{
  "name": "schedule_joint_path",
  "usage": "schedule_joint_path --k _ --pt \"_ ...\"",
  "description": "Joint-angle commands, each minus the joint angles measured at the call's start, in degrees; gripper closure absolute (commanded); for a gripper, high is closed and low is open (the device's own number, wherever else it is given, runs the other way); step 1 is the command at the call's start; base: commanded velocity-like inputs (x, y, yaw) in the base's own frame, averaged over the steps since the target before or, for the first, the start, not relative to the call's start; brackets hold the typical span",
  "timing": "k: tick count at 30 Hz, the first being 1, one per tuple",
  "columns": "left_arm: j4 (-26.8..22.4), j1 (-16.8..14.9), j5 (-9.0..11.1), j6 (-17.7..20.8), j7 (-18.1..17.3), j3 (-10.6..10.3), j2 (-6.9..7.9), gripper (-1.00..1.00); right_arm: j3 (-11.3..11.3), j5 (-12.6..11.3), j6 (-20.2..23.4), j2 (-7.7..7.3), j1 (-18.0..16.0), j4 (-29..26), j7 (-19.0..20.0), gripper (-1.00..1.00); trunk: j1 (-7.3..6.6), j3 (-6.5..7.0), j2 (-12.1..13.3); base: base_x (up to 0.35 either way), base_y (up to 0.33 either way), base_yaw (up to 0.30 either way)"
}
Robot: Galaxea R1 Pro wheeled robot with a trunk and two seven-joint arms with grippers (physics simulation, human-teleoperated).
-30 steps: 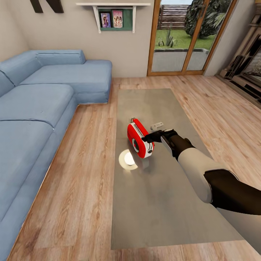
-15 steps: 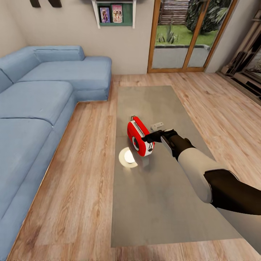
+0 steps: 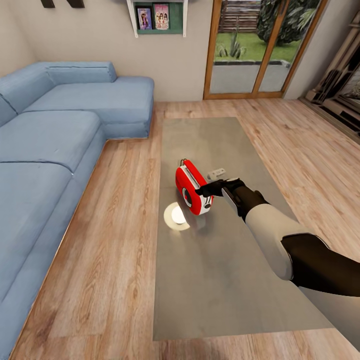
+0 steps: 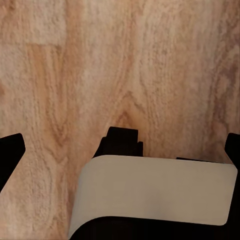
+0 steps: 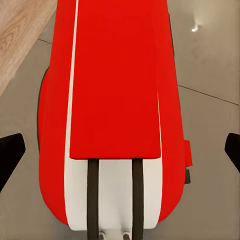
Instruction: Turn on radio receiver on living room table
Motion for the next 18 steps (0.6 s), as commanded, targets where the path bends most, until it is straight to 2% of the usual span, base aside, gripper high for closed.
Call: schedule_joint_path --k 1,14,15,18 --pt "0.00 -0.01 0.01 0.00 -0.01 0.02 0.00 -1.00 0.00 0.00 0.00 0.00 0.00 0.00 0.00 -1.00 0.00 -0.02 0.00 0.000 0.000 0.000" --pt "0.00 0.00 -0.01 0.00 0.01 -0.01 0.00 -1.00 -0.03 0.01 -0.05 0.00 0.00 0.00 -0.11 -1.00 0.00 -0.06 0.00 0.000 0.000 0.000" --pt "0.00 0.00 -0.01 0.01 0.01 0.00 0.00 -1.00 -0.03 0.01 -0.05 0.00 0.00 0.00 -0.12 1.00 0.00 -0.06 0.00 0.000 0.000 0.000" --pt "0.00 0.02 0.00 -0.02 0.01 0.01 0.00 -1.00 0.00 0.01 -0.08 0.00 0.00 0.00 -0.12 1.00 0.00 -0.06 0.00 0.000 0.000 0.000"
